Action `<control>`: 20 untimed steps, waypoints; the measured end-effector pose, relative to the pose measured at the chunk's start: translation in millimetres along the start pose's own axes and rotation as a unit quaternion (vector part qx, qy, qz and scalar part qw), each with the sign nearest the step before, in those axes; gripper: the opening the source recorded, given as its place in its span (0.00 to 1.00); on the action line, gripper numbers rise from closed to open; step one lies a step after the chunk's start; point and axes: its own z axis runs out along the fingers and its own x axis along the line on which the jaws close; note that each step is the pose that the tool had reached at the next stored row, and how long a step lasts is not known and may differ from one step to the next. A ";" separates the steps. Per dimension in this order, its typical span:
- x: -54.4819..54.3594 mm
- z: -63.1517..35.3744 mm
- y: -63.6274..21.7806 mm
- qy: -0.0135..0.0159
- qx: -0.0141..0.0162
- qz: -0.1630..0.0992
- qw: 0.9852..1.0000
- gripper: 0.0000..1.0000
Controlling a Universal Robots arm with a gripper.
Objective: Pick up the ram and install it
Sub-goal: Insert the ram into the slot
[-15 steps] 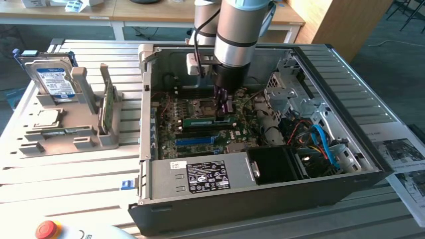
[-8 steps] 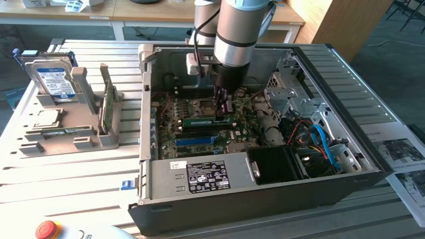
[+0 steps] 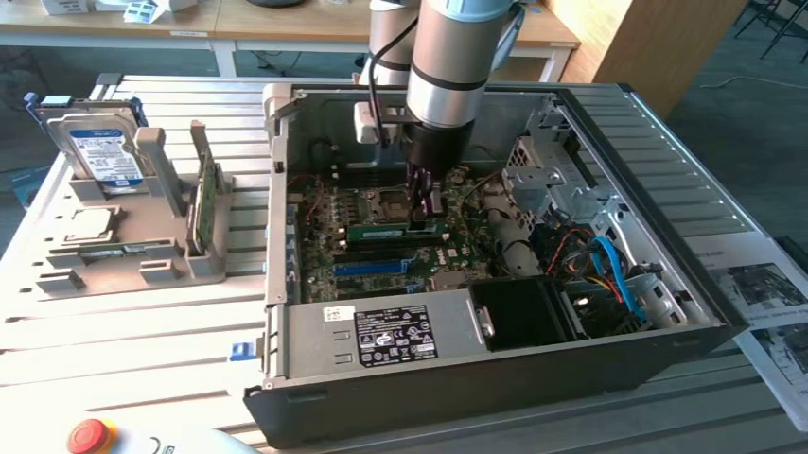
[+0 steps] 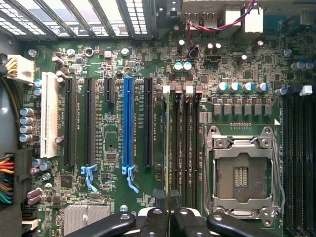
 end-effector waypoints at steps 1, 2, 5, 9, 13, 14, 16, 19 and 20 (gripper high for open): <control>0.0 0.0 0.0 0.000 0.000 -0.001 1.000 0.12; 0.0 0.0 0.0 0.000 0.000 -0.001 1.000 0.12; 0.0 0.1 0.0 0.000 0.000 -0.001 1.000 0.12; -0.1 0.5 -0.9 0.000 0.000 -0.001 1.000 0.12; -0.1 0.6 -2.1 0.000 0.000 -0.001 1.000 0.12; -0.1 0.5 -2.2 0.000 0.000 -0.001 1.000 0.12; -0.1 0.5 -2.8 0.000 0.000 -0.001 1.000 0.12; -0.1 0.5 -3.3 0.000 0.000 -0.001 1.000 0.12; -0.1 0.5 -3.6 0.000 0.000 -0.001 1.000 0.12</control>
